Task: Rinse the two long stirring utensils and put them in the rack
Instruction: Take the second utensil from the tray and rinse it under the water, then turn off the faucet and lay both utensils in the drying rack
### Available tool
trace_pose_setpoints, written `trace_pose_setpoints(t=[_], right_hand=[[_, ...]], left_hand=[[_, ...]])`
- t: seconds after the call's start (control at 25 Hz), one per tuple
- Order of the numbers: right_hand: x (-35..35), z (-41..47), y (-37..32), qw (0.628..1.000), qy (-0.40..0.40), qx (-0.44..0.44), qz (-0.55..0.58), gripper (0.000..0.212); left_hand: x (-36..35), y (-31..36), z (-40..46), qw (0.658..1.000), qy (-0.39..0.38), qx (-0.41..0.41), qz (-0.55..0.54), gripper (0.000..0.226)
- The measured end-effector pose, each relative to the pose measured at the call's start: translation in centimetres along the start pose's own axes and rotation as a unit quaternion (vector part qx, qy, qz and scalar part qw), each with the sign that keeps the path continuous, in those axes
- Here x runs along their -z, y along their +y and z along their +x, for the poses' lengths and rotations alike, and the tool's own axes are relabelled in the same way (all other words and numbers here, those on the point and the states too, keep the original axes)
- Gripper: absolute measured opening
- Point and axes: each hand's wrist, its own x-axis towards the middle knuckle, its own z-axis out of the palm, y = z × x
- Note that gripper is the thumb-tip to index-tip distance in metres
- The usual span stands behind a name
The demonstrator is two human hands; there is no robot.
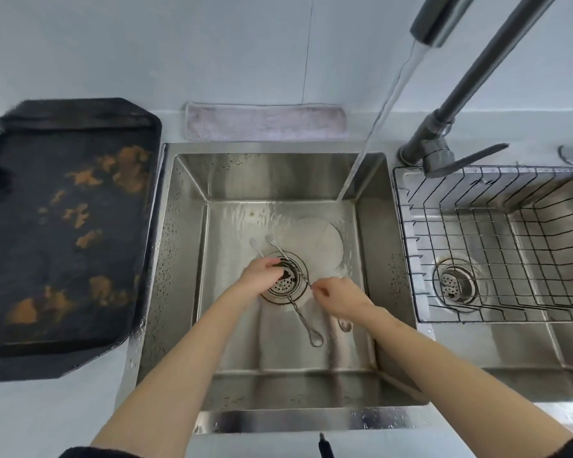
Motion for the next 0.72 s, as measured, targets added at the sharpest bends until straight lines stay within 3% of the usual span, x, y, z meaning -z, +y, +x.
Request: trace_pose_setpoints(t=[0.12,0.24,0.72], right_hand=[[1.7,-1.6,-0.3,0.999,0.013,0.027,-0.025,0.035],[3.5,-3.3,-0.5,0.996,0.037,0.057,-0.056,0.037],[11.7,-10.6,3.3,0.969,0.217,0.091,-0.070,0.038]], left_hand=[[0.2,1.9,-2.0,0.982,0.013,-0.062,0.180,0.044],[0.3,3.4,-3.6,0.953,0.019,-0.097,0.286,0.045],[-3.4,11.5,-9.5,0.848,0.107,-0.256,0.452,0.046]])
